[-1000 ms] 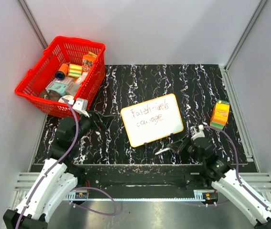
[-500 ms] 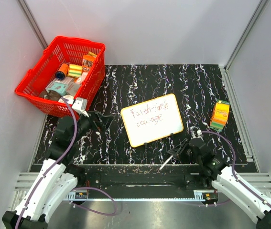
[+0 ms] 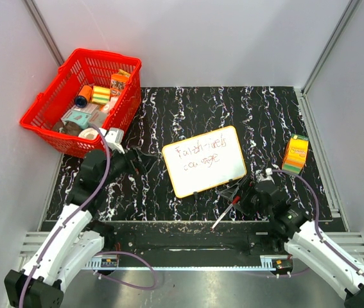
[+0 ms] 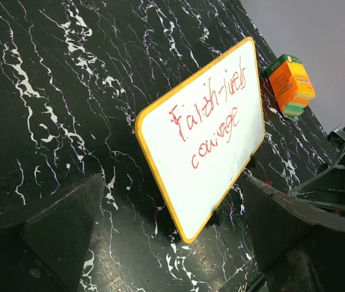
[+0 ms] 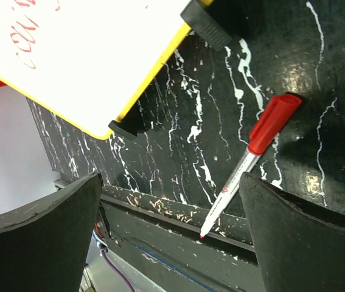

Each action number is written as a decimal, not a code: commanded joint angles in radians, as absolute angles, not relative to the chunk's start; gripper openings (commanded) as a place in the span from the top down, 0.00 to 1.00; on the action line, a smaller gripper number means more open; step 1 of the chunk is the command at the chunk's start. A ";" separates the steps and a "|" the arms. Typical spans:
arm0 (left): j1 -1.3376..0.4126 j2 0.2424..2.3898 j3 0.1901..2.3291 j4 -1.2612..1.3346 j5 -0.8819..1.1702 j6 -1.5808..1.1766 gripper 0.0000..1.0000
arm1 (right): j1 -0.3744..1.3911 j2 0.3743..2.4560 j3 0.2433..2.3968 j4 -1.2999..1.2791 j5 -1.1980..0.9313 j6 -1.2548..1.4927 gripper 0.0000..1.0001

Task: Write a sentence on the whiteboard
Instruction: Put down the whiteboard marker at the center of the board, then reset both arms

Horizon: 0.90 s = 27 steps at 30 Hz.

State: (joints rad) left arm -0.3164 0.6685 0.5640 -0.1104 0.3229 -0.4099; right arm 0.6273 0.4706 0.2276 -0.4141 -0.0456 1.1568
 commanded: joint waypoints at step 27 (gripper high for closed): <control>-0.319 0.942 0.667 -0.143 -0.116 -0.462 0.01 | 0.623 0.807 0.736 -0.127 0.644 0.247 0.00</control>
State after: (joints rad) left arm -0.3172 0.9302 0.6289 -0.1860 -0.0227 -0.4820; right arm 0.6273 0.7937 0.7094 -0.2661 0.4816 0.4049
